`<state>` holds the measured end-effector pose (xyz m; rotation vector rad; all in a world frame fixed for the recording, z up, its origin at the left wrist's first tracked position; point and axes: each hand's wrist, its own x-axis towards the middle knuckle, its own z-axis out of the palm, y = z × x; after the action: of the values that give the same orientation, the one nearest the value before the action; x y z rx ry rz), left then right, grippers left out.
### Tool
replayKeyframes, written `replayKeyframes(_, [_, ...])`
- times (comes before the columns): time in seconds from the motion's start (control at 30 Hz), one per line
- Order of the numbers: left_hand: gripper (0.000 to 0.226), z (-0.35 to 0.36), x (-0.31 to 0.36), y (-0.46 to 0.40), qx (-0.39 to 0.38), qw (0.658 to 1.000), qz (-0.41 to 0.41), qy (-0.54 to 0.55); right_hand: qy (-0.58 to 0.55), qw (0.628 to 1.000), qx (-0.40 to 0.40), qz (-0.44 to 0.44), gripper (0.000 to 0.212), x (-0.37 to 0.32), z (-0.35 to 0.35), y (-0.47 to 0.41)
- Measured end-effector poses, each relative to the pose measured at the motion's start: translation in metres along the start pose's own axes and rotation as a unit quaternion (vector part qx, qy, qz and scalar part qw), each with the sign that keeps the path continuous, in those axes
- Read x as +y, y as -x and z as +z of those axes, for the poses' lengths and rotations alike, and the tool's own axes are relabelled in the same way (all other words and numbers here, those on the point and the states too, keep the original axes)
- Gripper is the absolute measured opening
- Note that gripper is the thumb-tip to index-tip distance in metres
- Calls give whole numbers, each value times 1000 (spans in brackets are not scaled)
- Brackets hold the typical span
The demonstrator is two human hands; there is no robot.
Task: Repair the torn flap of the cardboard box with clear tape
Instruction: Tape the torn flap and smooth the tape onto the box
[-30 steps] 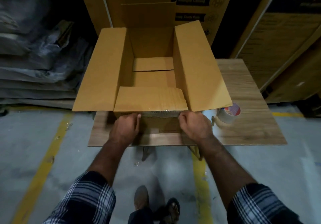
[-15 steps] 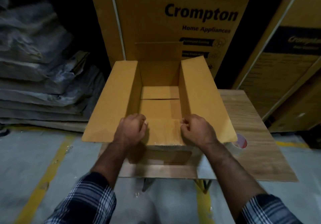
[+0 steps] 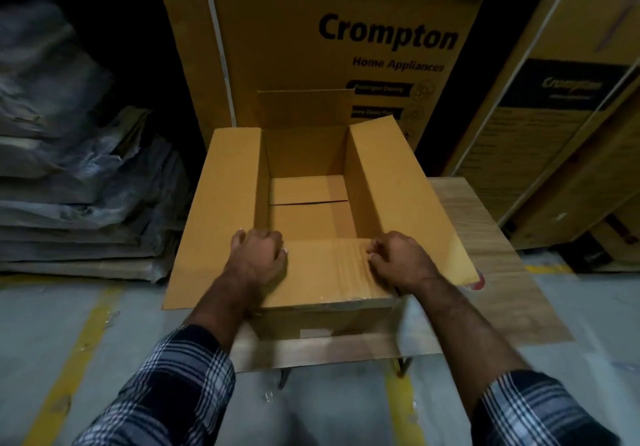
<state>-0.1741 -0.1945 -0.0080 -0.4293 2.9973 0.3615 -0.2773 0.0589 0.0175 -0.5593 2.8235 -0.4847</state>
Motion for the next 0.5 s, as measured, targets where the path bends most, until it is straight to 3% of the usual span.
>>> replayKeyframes(0.23, [32,-28,-7,26,156,971,12,183,-95,992,81,-15,57,1,-23,11])
replayKeyframes(0.4, [12,-47,-5,62,273,919,8,284,-161,978,124,-46,41,6,-43,33])
replayKeyframes(0.5, [16,-47,-3,93,289,887,-31,360,-196,965,151,-84,27,12,-49,57])
